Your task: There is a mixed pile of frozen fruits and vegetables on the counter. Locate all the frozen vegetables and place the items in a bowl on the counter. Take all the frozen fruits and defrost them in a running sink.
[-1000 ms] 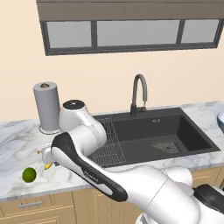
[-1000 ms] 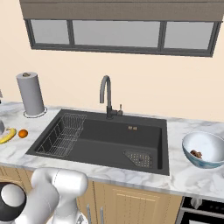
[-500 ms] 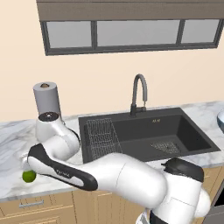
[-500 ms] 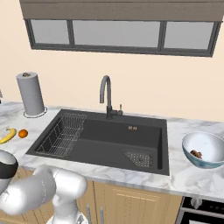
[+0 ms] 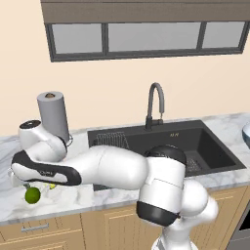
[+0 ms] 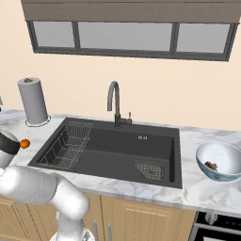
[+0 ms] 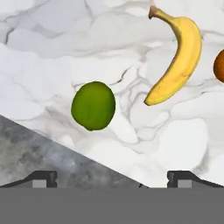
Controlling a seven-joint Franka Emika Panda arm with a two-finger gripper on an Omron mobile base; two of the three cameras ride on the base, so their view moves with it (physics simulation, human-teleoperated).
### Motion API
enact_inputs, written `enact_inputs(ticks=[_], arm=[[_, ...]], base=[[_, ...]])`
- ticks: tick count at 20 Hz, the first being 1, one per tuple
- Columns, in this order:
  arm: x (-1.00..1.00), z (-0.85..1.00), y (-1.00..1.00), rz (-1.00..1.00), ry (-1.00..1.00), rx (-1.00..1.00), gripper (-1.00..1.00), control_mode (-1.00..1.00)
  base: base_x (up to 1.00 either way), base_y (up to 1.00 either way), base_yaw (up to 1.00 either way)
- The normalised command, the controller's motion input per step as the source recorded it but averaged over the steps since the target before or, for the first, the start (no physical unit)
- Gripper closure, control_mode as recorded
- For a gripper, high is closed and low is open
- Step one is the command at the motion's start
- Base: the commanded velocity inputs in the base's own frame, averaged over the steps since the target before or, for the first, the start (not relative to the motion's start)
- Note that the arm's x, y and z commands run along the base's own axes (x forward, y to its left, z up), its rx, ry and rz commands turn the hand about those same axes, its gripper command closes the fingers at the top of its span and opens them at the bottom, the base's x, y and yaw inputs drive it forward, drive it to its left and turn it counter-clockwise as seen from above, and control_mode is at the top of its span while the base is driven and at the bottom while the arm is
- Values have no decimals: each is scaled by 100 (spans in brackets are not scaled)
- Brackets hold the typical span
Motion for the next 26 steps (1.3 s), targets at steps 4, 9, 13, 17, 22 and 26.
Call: enact_inputs(ticks=[4, 9, 13, 17, 22, 26], arm=[[1, -16, 7, 0, 0, -1, -100, -100], [8, -39, 10, 0, 1, -3, -100, -100], [7, -49, 1, 0, 5, -4, -100, -100], [10, -57, 10, 0, 4, -3, -100, -100], [9, -52, 31, 0, 6, -7, -100, -100], [-13, -38, -17, 0, 10, -5, -100, -100]], base=[[0, 0, 0], [0, 0, 0], [0, 0, 0], [0, 0, 0], [0, 0, 0], [0, 0, 0]])
